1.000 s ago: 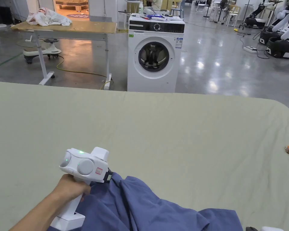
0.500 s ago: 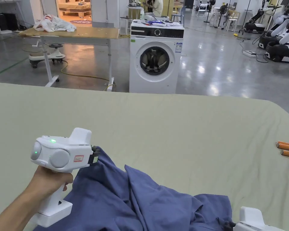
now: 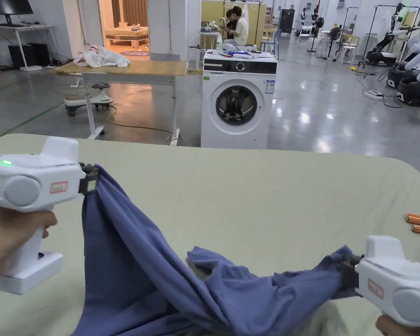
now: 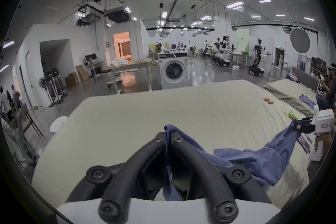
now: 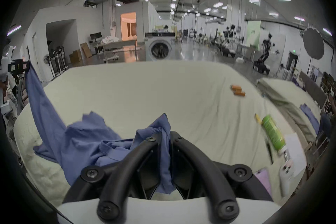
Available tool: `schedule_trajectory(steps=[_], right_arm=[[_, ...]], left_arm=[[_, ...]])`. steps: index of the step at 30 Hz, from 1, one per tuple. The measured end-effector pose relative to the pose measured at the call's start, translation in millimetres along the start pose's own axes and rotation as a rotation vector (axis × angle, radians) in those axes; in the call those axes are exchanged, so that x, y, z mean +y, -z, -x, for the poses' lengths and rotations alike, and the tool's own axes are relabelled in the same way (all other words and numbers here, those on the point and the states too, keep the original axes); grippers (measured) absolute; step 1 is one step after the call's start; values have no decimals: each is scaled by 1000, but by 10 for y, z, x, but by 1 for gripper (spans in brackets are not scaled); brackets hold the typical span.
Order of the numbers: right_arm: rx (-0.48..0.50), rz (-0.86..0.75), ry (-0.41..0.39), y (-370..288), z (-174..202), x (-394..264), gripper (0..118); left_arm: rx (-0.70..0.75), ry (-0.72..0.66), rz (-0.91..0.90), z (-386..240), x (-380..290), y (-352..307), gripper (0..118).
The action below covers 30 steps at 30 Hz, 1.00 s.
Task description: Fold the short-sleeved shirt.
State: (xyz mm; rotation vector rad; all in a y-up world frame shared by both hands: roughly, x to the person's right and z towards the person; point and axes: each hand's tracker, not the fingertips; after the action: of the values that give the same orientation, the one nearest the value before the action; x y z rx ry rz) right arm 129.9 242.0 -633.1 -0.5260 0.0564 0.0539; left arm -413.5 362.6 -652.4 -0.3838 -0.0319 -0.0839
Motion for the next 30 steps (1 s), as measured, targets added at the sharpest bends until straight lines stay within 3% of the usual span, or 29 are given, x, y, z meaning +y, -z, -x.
schedule_trajectory(steps=[9,14,22,30], right_arm=[[-91,-141,-53,-174,-122,966,7],[-86,-207,-11,-253,-94,1468,7],[-100,-259,-44,-172,135,2164,7],[-124,-315,-12,-27,5,2810,7]], left_arm=[[199,-54,-75,926,473,-570,0],[232,-133,-91,1328,557,-591,0],[252,-142,-97,1323,782,-357,0],[285,-140,-129,1431,1190,-102,0]])
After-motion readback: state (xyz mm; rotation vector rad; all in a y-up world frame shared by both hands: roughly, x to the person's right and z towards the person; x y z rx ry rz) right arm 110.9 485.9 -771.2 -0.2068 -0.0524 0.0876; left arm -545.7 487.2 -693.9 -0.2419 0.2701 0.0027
